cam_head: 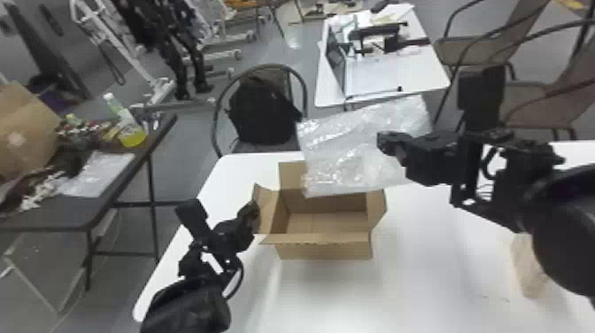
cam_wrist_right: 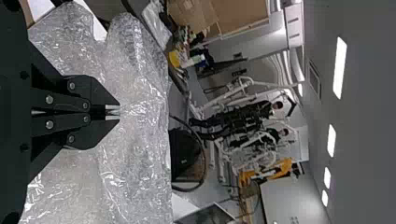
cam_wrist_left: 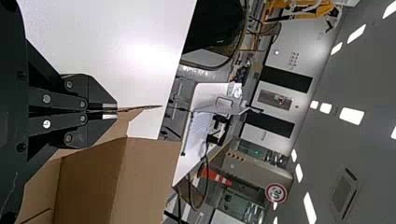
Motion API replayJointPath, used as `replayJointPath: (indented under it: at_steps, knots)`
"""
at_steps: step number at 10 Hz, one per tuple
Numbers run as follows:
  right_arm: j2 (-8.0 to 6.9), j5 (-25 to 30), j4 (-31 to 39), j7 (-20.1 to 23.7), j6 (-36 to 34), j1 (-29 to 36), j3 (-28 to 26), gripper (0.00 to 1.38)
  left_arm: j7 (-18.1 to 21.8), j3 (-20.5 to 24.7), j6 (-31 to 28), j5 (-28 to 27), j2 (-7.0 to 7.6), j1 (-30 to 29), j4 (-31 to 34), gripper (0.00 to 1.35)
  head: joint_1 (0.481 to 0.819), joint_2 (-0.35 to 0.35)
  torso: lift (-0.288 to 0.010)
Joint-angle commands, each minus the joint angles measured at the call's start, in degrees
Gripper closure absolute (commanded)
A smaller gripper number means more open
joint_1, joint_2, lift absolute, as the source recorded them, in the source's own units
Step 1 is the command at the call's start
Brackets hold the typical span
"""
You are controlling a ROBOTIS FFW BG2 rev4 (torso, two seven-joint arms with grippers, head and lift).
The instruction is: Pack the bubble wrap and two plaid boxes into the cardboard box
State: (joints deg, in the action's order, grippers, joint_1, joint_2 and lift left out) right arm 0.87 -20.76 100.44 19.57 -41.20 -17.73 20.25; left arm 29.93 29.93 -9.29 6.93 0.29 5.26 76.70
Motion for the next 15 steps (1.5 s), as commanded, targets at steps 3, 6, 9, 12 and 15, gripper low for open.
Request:
replayJointPath:
  at_steps: [3, 6, 9, 12, 15]
  knots:
    - [-0.92, -2.9, -14.6, 11.2, 1.7, -4.3, 1.5, 1.22, -6.6, -2.2, 2.1, 2.5, -0.44, -3.0, 3.8, 1.21, 0.679, 0.350, -0.050]
    - [-0.92, -3.9, -25.6, 17.1, 8.9, -8.7, 4.5, 1.22, -8.3, -6.1, 1.4, 6.3, -0.44, -4.3, 5.2, 1.21, 0.694, 0.350, -0.050]
    - [-0.92, -5.3, -29.1, 17.1, 11.4, -10.8, 6.8, 1.22, -9.1, -8.5, 0.8, 8.4, -0.44, -5.6, 7.2, 1.22, 0.695, 0.350, -0.050]
    - [-0.92, -8.4, -38.0, 18.2, 17.6, -12.8, 9.3, 1.22, -10.8, -10.9, -0.9, 12.0, -0.44, -8.4, 10.7, 1.22, 0.695, 0.350, -0.050]
    - [-0.92, -9.3, -44.5, 18.7, 21.1, -13.7, 10.3, 1.02, -11.4, -13.5, -2.1, 14.6, -0.44, -9.1, 11.5, 1.22, 0.695, 0.350, -0.050]
